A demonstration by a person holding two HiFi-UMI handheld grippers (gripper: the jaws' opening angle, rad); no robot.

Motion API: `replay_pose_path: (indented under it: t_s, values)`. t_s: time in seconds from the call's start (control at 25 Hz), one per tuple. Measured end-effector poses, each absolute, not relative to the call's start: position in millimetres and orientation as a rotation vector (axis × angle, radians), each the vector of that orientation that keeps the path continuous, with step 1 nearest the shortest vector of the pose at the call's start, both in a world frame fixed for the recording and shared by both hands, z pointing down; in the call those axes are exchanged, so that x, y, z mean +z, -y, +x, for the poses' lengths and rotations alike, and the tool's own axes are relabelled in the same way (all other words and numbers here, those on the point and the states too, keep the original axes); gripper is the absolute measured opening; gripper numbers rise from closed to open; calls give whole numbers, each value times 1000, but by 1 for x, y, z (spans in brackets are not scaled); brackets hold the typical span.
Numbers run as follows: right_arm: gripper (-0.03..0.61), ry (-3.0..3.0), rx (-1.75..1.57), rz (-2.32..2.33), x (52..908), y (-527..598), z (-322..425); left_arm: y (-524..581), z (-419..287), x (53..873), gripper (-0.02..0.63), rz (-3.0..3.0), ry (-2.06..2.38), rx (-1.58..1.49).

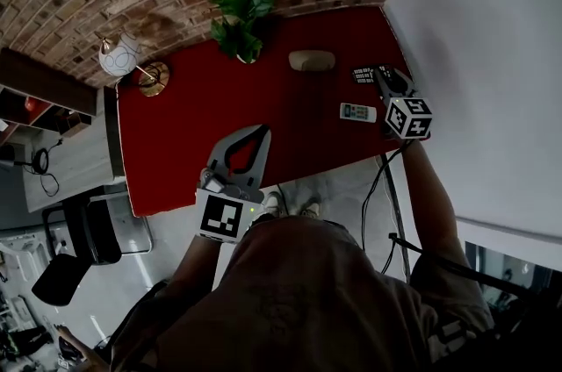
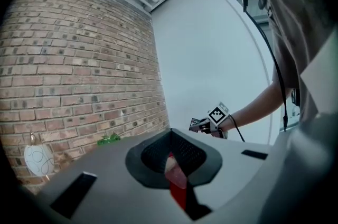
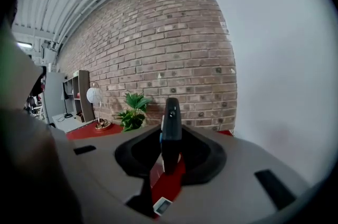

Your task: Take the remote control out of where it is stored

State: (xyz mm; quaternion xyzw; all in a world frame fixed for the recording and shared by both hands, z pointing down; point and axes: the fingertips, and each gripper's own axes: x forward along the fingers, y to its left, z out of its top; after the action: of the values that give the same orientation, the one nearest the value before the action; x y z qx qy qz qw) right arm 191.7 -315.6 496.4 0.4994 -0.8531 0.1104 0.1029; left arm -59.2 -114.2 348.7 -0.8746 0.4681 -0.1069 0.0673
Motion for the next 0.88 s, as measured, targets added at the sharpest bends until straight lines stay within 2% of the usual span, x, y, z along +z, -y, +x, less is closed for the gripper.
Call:
replay_pose_path:
  t_s: [0.88]
  values:
    - [95,2277,716,1475,629,360,200,101,-60,372,11,-2630,-1487,-464]
